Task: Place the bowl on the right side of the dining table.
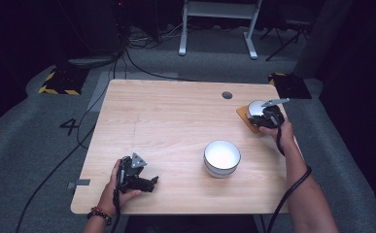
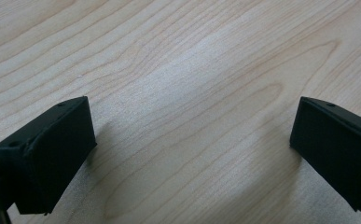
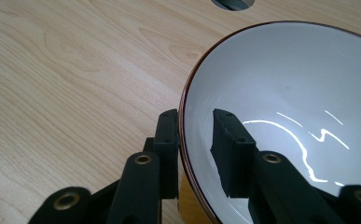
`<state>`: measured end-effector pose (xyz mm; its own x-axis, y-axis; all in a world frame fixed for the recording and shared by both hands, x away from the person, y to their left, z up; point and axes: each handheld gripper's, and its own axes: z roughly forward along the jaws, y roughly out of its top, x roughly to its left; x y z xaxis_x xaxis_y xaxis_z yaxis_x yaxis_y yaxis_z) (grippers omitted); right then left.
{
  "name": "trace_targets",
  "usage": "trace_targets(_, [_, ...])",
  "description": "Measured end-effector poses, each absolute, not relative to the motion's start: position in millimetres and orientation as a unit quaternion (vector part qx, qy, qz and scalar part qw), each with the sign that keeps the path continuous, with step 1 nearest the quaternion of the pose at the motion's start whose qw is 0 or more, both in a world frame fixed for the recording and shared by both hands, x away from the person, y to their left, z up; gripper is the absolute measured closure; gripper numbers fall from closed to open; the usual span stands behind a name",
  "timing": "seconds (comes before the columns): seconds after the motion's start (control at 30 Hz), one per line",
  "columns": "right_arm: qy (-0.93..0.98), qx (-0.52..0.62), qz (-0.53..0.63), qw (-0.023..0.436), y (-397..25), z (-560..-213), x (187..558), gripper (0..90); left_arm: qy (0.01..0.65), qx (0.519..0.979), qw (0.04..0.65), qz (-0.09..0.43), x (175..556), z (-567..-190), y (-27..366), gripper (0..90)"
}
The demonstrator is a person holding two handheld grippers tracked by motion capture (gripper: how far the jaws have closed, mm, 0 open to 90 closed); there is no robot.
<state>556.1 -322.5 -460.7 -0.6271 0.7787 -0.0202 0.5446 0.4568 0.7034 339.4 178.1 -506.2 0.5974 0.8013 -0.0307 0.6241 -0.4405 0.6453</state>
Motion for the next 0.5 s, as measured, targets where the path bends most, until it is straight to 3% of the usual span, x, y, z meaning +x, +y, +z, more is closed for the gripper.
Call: trace_targets(0.5, [0.833,0.405,0.332,0.178,-328.5,-457.4,553.5,58.1,0.426,0.836,0.315,0.142,339.4,-506.4,178.0,0.1])
